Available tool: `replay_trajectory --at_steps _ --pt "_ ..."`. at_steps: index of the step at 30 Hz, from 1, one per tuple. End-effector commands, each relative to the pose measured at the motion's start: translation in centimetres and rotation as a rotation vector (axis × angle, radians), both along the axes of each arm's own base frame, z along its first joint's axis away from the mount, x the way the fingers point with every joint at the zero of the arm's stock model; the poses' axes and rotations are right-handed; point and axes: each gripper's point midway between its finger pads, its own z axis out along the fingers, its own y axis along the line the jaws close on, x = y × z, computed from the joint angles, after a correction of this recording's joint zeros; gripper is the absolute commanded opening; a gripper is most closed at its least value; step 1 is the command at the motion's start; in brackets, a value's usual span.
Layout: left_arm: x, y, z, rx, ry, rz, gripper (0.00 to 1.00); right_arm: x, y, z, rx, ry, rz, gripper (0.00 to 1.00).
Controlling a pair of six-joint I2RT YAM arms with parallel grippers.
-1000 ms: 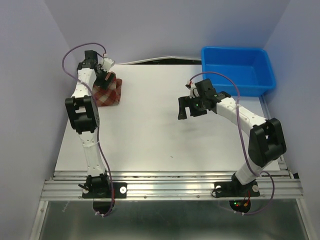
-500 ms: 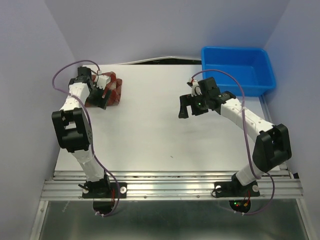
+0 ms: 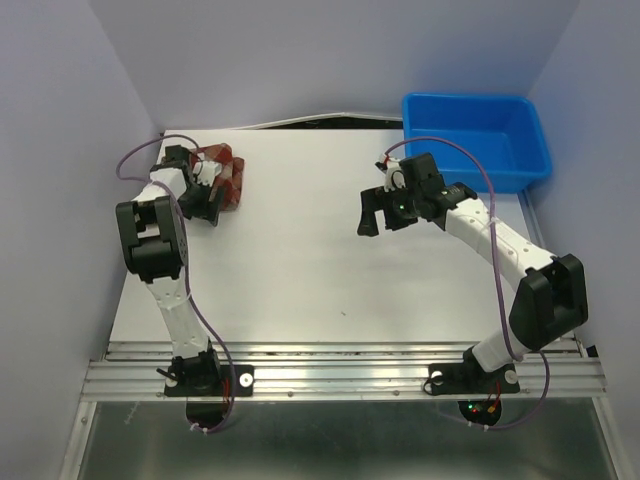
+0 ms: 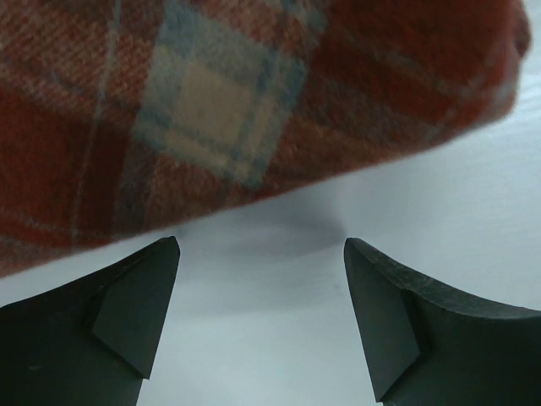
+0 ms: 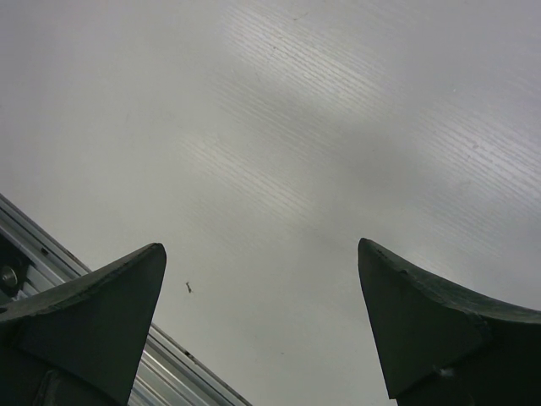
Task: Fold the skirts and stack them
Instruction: Neatly place the folded skirt to the corner
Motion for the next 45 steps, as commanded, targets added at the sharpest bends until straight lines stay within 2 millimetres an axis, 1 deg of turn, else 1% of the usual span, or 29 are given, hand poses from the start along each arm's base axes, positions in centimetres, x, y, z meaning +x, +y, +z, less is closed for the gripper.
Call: replay_trajectory --at_steps 1,4,5,8,9,10,11,12,13,14,16,20,24,27,28,30,32,33,34,35,36,37,38,39,40,41,43,44,45 --pt "3.1 0.7 -0.4 0.003 -0.043 0.038 0.91 0.3 0.1 2.0 0.025 -0.052 0.019 1.00" --pt "4.7 1.3 -0.6 0.016 -0.059 0.047 0.91 0.3 0.1 1.9 0.023 -0.053 0.021 1.00" --pt "5.8 1.4 0.2 0.020 -0.086 0.045 0.91 0.3 0.1 1.9 0.023 -0.050 0.020 1.00" --pt "7.1 1.6 0.3 0.022 -0.103 0.047 0.91 0.4 0.2 1.7 0.021 -0.047 0.022 1.00" --pt "8.0 1.8 1.1 0.025 -0.127 0.046 0.91 0.4 0.2 1.6 0.020 -0.044 0.022 1.00" --pt "8.4 1.8 0.9 0.019 -0.127 0.044 0.91 0.4 0.2 1.5 0.019 -0.042 0.022 1.00" --pt "9.2 1.8 1.6 0.017 -0.146 0.040 0.92 0.4 0.2 1.5 0.020 -0.041 0.023 1.00" --pt "9.6 1.8 1.7 0.013 -0.151 0.038 0.92 0.5 0.2 1.4 0.018 -0.040 0.022 1.00" --pt "9.9 1.8 1.1 0.008 -0.145 0.039 0.92 0.5 0.3 1.4 0.019 -0.039 0.023 1.00" --pt "10.7 1.8 1.8 0.009 -0.167 0.038 0.92 0.6 0.3 1.4 0.019 -0.039 0.023 1.00" --pt "11.3 1.9 1.3 0.006 -0.168 0.045 0.92 0.7 0.3 1.3 0.017 -0.037 0.022 1.00" --pt "12.9 1.7 2.0 -0.029 -0.201 0.080 0.92 0.7 0.3 1.1 0.013 -0.035 0.019 1.00" --pt "13.9 1.4 2.1 -0.060 -0.219 0.112 0.94 0.8 0.2 1.1 0.009 -0.038 0.017 1.00" --pt "14.3 0.7 1.9 -0.108 -0.221 0.128 0.95 0.8 0.2 1.0 0.006 -0.038 0.017 1.00" --pt "14.4 0.3 1.7 -0.133 -0.218 0.143 0.98 0.8 0.1 0.9 0.005 -0.037 0.016 1.00" --pt "14.7 0.1 2.1 -0.157 -0.226 0.151 0.98 0.9 0.1 1.0 0.001 -0.040 0.012 1.00" --pt "14.7 -0.3 3.2 -0.174 -0.241 0.148 0.98 1.1 -0.1 1.1 -0.006 -0.046 0.001 1.00" --pt "14.2 -0.5 3.4 -0.182 -0.232 0.145 0.98 1.3 -0.2 1.5 -0.012 -0.064 0.003 1.00" --pt "13.9 -0.6 5.9 -0.182 -0.268 0.135 0.98 1.5 -0.5 1.6 -0.028 -0.075 -0.009 1.00" --pt "13.5 -0.7 7.1 -0.181 -0.288 0.125 0.98 1.6 -0.7 1.9 -0.038 -0.088 -0.012 1.00" --pt "12.1 -1.1 7.1 -0.190 -0.270 0.115 0.98 2.1 -1.6 2.4 -0.041 -0.106 -0.039 1.00" --pt "11.4 -1.2 8.3 -0.187 -0.290 0.108 0.98 2.3 -2.1 2.7 -0.043 -0.109 -0.056 1.00" --pt "10.6 -1.4 13.0 -0.178 -0.376 0.095 0.98 2.5 -2.7 2.9 -0.041 -0.110 -0.074 1.00" --pt "9.2 -1.8 16.3 -0.174 -0.435 0.074 0.98 2.9 -3.7 3.3 -0.032 -0.119 -0.101 1.00" --pt "8.7 -2.0 15.3 -0.182 -0.408 0.065 0.98 3.0 -4.1 3.4 -0.029 -0.119 -0.112 1.00" --pt "7.4 -2.6 19.4 -0.180 -0.484 0.041 0.98 3.2 -4.6 3.6 -0.032 -0.127 -0.126 1.00" --pt "5.4 -3.6 21.1 -0.198 -0.507 0.019 0.98 3.5 -5.7 4.1 -0.036 -0.144 -0.158 1.00" --pt "3.7 -4.1 23.7 -0.194 -0.550 0.011 0.98 3.7 -6.7 4.0 -0.046 -0.148 -0.188 1.00" --pt "2.6 -4.6 23.5 -0.201 -0.535 0.005 0.98 3.8 -7.2 4.0 -0.051 -0.148 -0.204 1.00"
